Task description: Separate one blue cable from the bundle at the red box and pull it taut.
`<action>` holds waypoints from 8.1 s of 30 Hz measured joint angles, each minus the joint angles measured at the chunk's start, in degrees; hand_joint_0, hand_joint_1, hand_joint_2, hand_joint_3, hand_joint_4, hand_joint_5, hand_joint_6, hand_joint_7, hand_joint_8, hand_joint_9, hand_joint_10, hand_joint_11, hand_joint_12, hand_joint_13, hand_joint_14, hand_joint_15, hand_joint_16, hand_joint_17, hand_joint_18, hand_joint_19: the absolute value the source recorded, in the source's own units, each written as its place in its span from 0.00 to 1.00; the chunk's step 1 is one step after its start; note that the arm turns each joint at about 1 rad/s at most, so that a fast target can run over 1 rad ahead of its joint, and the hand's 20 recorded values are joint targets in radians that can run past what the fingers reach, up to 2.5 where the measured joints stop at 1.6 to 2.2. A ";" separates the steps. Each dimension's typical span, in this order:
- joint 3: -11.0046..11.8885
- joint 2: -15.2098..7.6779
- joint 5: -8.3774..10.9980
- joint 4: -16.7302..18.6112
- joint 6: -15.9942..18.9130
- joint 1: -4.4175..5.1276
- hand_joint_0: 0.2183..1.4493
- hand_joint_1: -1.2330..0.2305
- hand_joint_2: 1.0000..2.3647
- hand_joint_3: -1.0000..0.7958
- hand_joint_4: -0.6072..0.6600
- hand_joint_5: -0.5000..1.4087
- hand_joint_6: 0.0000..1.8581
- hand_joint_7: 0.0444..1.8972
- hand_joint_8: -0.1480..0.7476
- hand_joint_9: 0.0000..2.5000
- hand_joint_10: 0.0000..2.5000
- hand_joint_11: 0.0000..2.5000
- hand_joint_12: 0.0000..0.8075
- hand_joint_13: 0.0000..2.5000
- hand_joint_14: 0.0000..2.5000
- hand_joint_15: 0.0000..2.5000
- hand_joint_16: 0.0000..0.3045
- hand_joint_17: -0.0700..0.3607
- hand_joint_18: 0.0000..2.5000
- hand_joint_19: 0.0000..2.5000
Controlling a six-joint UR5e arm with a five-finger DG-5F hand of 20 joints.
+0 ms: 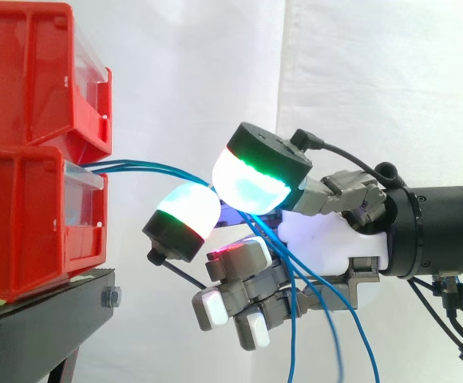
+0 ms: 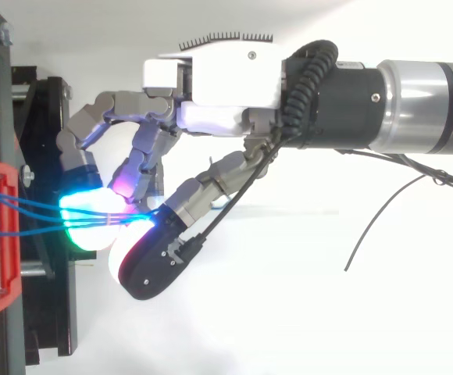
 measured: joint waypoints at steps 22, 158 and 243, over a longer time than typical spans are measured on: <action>0.08 -0.01 0.06 0.12 0.01 0.06 0.35 0.40 0.01 0.37 0.55 0.16 0.48 0.55 0.52 0.47 0.01 0.51 0.48 0.37 0.01 0.28 0.16 0.41 0.38 0.34; -0.53 -0.04 0.13 1.70 0.17 0.33 0.28 0.16 0.00 0.28 0.39 0.18 0.48 0.65 0.50 0.52 0.01 0.54 0.46 0.38 0.01 0.29 0.15 0.40 0.37 0.33; -0.71 0.00 0.27 1.77 0.17 0.52 0.29 0.40 0.01 0.44 0.41 0.19 0.47 0.63 0.49 0.51 0.01 0.53 0.47 0.39 0.01 0.29 0.16 0.41 0.38 0.36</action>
